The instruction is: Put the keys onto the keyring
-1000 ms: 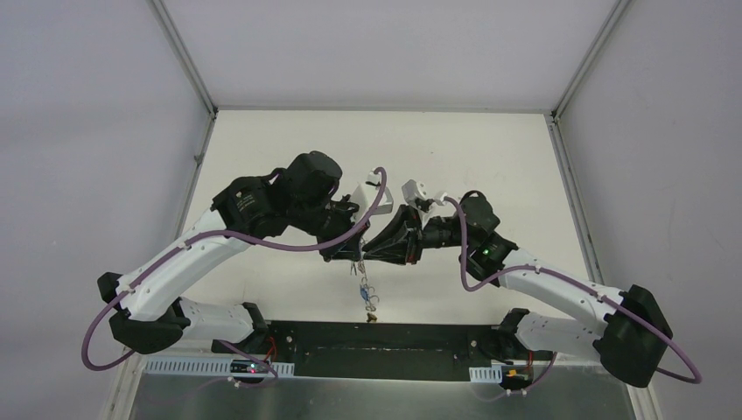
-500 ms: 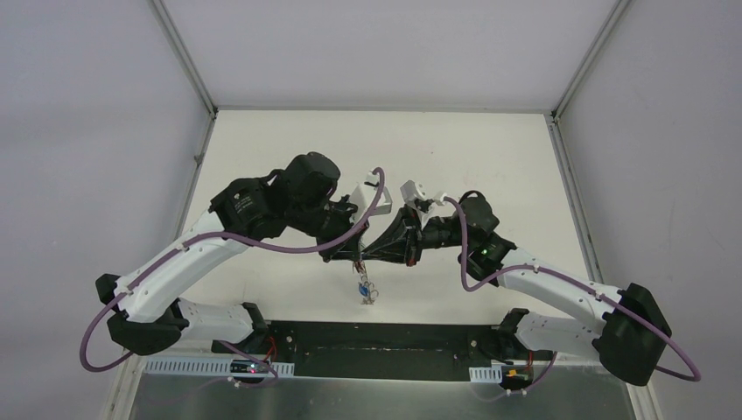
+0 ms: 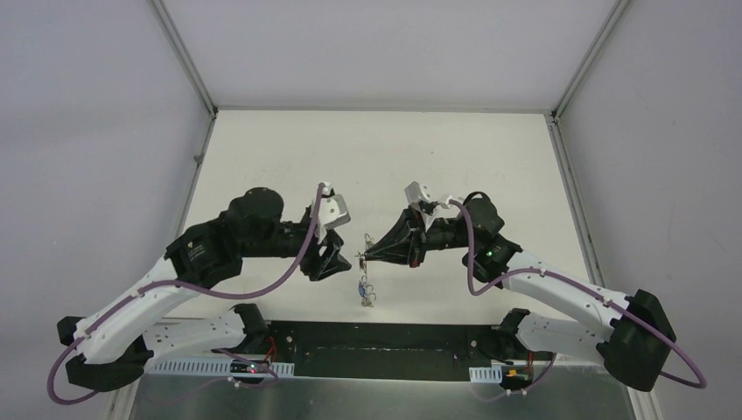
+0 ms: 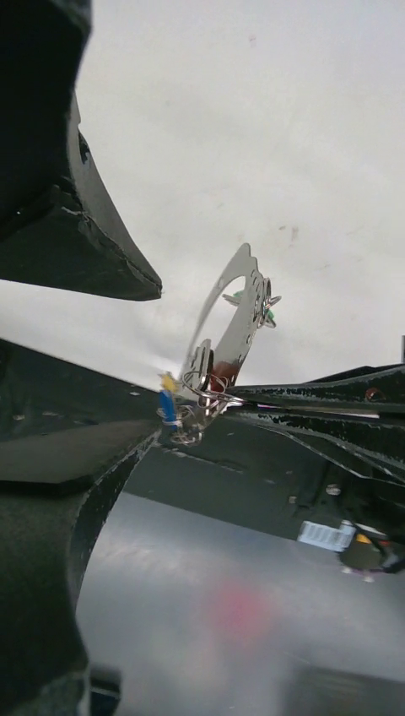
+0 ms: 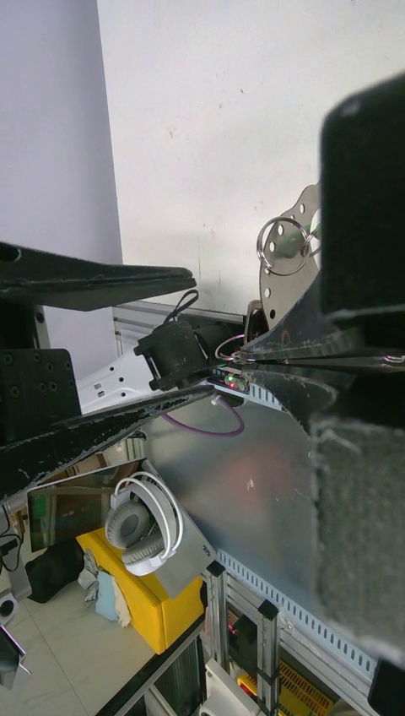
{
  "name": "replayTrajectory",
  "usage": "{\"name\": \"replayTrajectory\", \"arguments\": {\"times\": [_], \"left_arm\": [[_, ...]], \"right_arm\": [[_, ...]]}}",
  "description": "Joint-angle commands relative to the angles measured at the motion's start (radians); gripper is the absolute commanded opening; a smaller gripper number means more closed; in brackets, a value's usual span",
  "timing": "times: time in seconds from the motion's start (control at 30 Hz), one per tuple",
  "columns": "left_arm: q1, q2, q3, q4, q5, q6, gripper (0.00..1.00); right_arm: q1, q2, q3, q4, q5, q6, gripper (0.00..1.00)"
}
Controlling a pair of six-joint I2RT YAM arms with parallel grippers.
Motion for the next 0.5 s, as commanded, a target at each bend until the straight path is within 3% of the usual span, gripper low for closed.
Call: {"name": "replayTrajectory", "arguments": {"times": [0.0, 0.17, 0.47], "left_arm": [[-0.007, -0.169, -0.183, 0.329, -0.034, -0.026, 0.54], [-0.007, -0.325, -0.397, 0.545, -0.017, 0.006, 0.52], [-0.007, -0.396, -0.527, 0.694, 0.075, 0.201, 0.47]], "right_arm": [[0.004, -0.041, 0.017, 0.037, 0.013, -0.019, 0.0], [0.004, -0.049, 0.019, 0.03, 0.01, -0.021, 0.0], [0.004, -0.054, 0.023, 0.021, 0.01, -0.02, 0.0]]}}
